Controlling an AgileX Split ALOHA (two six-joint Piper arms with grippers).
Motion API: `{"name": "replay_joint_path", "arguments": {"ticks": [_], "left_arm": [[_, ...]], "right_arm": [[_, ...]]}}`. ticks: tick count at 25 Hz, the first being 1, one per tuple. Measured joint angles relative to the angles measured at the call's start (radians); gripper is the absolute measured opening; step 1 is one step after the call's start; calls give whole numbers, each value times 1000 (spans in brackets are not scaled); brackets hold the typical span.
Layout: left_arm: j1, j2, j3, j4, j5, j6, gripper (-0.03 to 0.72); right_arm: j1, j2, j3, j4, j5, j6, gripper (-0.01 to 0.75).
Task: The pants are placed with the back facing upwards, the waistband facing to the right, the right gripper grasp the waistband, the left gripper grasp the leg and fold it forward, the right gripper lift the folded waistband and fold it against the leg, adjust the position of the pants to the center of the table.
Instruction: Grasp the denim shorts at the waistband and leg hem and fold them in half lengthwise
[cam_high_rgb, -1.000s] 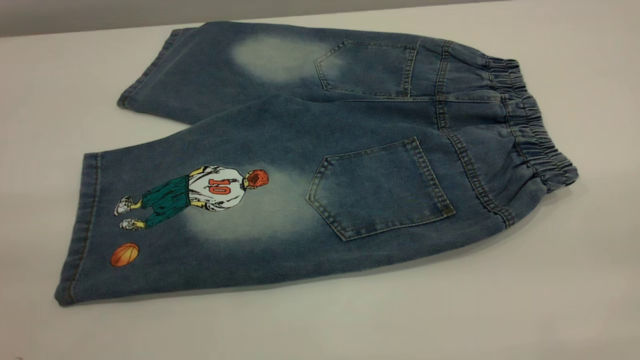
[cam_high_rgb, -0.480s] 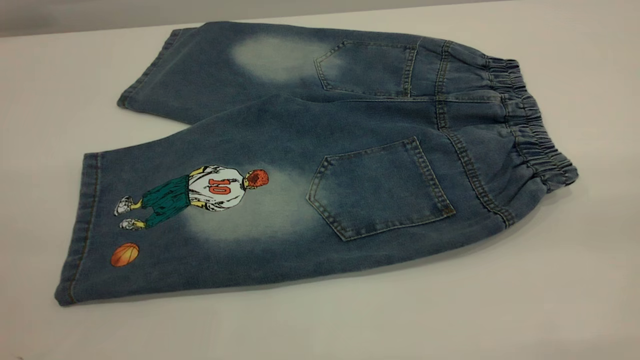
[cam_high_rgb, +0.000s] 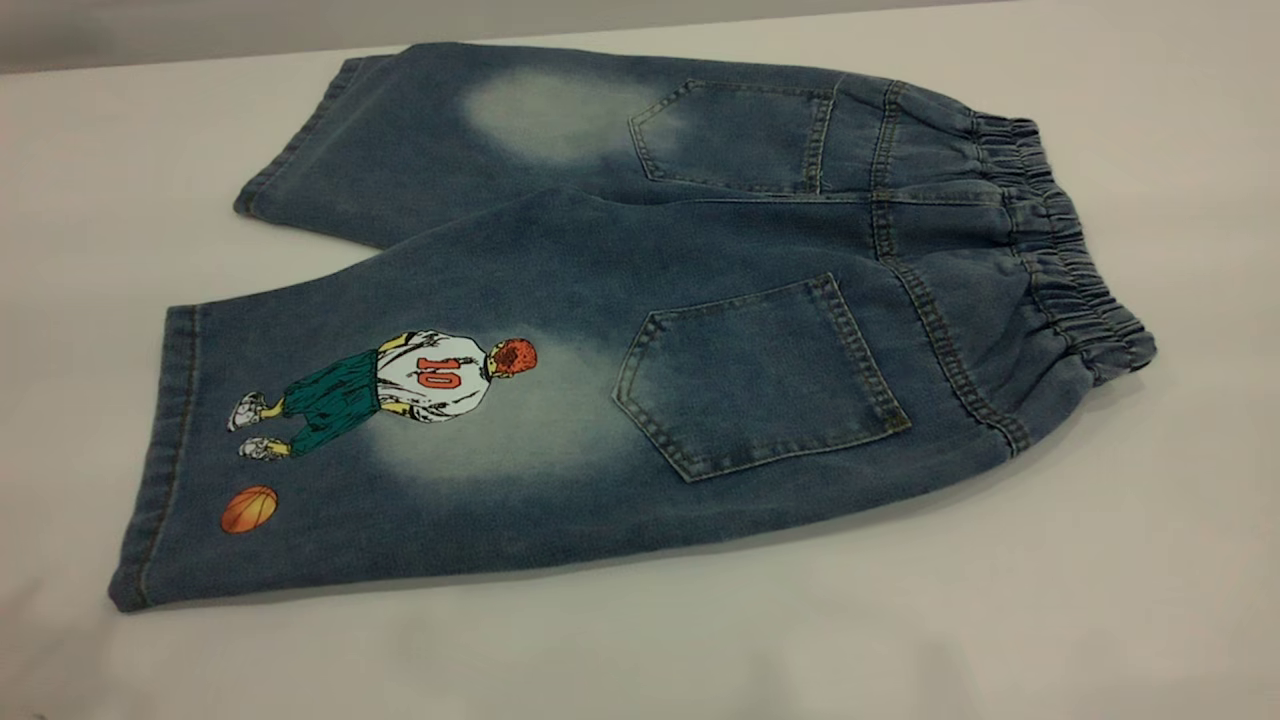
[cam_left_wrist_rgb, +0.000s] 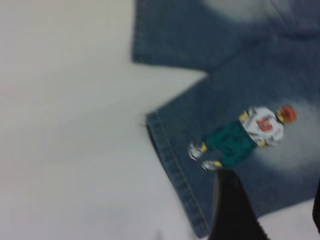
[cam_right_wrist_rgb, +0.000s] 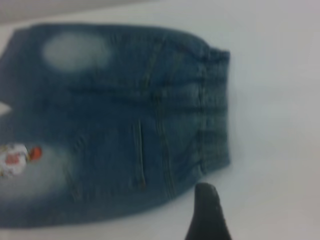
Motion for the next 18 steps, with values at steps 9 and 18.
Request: {"name": "replay_joint_path", "arguments": {"ticks": [9, 18], "left_arm": [[0, 302, -4, -195, -16, 261, 359], [-2, 438, -4, -260, -51, 304, 359]], "right_arm": [[0, 308, 0, 149, -78, -91, 426], [0, 644, 0, 417, -257, -281, 426]]}}
